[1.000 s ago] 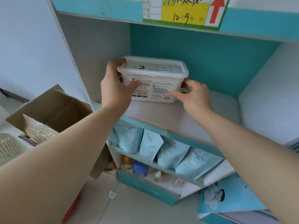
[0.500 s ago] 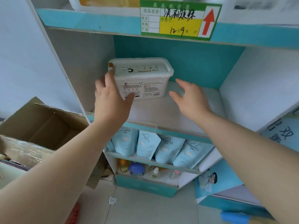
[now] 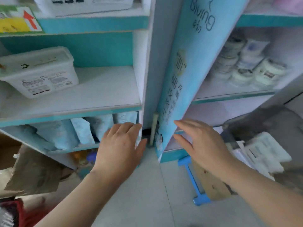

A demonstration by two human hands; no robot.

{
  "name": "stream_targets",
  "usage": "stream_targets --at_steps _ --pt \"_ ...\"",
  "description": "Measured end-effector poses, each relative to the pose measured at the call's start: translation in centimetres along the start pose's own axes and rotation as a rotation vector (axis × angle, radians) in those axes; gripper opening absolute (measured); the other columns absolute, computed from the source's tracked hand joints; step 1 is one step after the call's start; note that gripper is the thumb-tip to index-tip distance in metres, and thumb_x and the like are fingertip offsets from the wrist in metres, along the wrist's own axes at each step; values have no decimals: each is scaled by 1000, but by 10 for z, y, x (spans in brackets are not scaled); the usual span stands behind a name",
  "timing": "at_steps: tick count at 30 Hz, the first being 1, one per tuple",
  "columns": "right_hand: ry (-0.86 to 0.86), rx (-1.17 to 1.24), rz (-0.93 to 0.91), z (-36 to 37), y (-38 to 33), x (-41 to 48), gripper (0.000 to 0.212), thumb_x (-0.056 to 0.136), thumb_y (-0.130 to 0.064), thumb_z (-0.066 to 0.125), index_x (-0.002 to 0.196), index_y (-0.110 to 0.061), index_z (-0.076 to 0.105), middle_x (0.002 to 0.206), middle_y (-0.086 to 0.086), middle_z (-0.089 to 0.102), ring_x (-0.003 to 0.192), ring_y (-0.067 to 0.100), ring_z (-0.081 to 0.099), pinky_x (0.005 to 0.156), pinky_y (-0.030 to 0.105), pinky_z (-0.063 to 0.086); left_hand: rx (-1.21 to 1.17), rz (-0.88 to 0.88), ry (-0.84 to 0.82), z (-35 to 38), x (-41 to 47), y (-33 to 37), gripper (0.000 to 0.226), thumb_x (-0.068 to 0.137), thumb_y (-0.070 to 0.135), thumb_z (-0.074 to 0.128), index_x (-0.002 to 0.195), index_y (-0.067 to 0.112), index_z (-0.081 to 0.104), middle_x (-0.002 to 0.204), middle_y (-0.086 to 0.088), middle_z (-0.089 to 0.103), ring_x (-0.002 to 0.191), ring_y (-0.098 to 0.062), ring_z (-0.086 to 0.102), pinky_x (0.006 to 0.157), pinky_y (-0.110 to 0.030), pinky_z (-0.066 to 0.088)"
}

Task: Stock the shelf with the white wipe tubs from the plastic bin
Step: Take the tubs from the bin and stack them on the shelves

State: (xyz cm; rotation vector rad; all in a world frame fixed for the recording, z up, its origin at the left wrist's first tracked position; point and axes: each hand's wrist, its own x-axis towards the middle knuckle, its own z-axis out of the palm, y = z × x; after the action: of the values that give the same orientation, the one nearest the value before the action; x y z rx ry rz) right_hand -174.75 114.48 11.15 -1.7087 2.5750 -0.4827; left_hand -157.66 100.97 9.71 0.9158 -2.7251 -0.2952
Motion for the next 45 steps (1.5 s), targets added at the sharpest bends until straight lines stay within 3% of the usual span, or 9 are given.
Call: stream_targets --at_steps 5,9,12,15,24,30,34,37,45 --pt "14 -74 161 -37 108 -77 35 81 -32 60 107 -11 70 100 3 72 91 25 68 77 32 55 -57 158 -112 42 16 120 29 75 33 63 95 14 70 87 -2 70 77 -30 65 67 -36 53" --pt "-42 -89 305 -64 205 -122 32 91 -36 53 112 -15 66 103 2 70 95 25 65 79 35 55 -72 251 -157 79 37 217 32 71 30 78 98 14 71 90 -3 71 78 -30 67 69 -38 55" --pt "-51 -87 377 -73 268 -148 37 91 -36 57 123 -17 63 115 -1 68 104 20 63 80 25 46 -72 280 -195 107 55 279 31 81 34 67 106 16 69 101 -3 70 91 -30 66 79 -39 52" --pt "-114 0 461 -67 313 -160 40 93 -39 53 126 -18 60 121 -1 66 109 18 60 83 28 46 -29 270 -258 141 77 316 34 93 42 48 120 22 58 117 2 61 109 -22 55 91 -34 43" --pt "-254 254 526 14 371 -121 53 92 -45 53 139 -23 46 133 0 57 120 18 53 97 32 44 117 194 -422 220 135 317 31 94 41 48 119 24 57 114 0 60 110 -22 51 95 -32 38" --pt "-348 318 541 75 371 -78 72 85 -53 59 145 -26 31 141 6 45 125 23 47 97 35 44 95 192 -397 240 149 307 38 95 41 46 128 25 56 132 5 54 133 -17 31 110 -34 27" --pt "-456 303 622 101 375 -56 76 79 -65 56 142 -28 36 140 11 40 116 25 54 88 31 48 49 192 -411 243 153 301 42 94 46 46 130 26 56 134 9 54 137 -15 26 111 -33 26" --pt "-430 391 685 112 383 -51 72 70 -68 62 125 -23 51 121 6 52 95 17 58 74 25 50 15 178 -411 243 152 300 41 93 45 48 127 25 58 131 10 55 136 -15 27 109 -34 30" --pt "-419 571 799 105 422 -53 65 64 -64 72 107 -23 44 103 -3 56 80 10 59 58 21 52 -24 142 -337 255 152 303 27 82 32 70 104 17 72 106 3 69 122 -22 40 91 -43 48"
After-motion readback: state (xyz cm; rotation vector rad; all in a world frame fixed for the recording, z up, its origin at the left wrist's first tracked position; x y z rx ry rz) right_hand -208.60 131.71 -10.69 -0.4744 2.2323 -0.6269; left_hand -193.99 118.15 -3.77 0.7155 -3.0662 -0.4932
